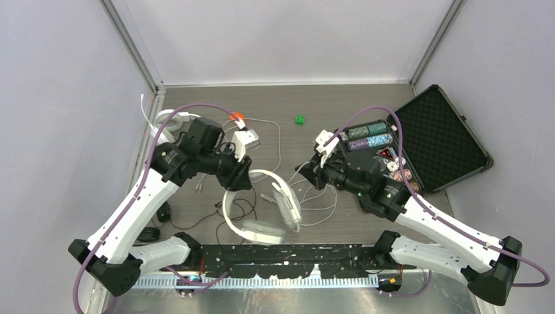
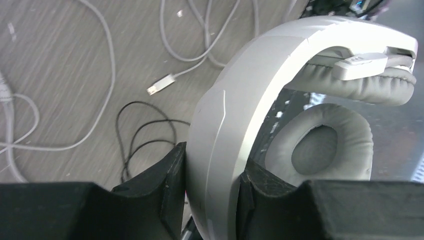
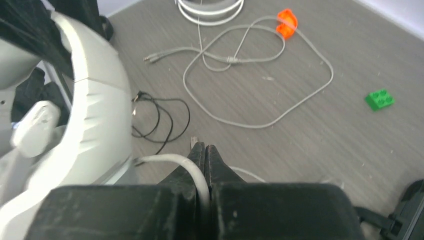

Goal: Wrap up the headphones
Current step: Wrap the headphones cable around the headphones.

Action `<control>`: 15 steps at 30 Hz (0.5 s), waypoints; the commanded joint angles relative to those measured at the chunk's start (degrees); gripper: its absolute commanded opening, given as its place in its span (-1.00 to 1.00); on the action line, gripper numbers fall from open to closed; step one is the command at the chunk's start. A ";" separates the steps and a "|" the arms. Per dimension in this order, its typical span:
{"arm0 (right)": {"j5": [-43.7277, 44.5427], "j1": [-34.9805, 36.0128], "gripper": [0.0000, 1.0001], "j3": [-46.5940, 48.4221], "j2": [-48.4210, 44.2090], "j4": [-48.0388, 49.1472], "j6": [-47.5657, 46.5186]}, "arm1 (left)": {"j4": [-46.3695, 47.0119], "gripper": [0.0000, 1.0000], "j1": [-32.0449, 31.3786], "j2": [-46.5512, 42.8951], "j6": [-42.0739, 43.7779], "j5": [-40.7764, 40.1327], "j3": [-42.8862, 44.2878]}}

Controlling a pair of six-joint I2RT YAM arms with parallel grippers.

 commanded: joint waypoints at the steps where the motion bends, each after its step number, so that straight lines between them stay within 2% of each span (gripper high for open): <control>1: 0.83 0.09 -0.99 7.52 0.84 -11.61 3.39 | -2.22 -1.00 -0.54 0.17 4.31 -7.50 2.08; 8: -4.15 0.08 -0.99 14.15 3.39 -16.11 10.13 | -0.33 -1.00 -1.57 -0.20 4.23 -16.72 0.25; 15: -13.18 0.04 -0.99 16.57 5.75 -9.83 20.18 | 2.26 -1.00 -1.64 -0.47 0.29 -25.37 -1.05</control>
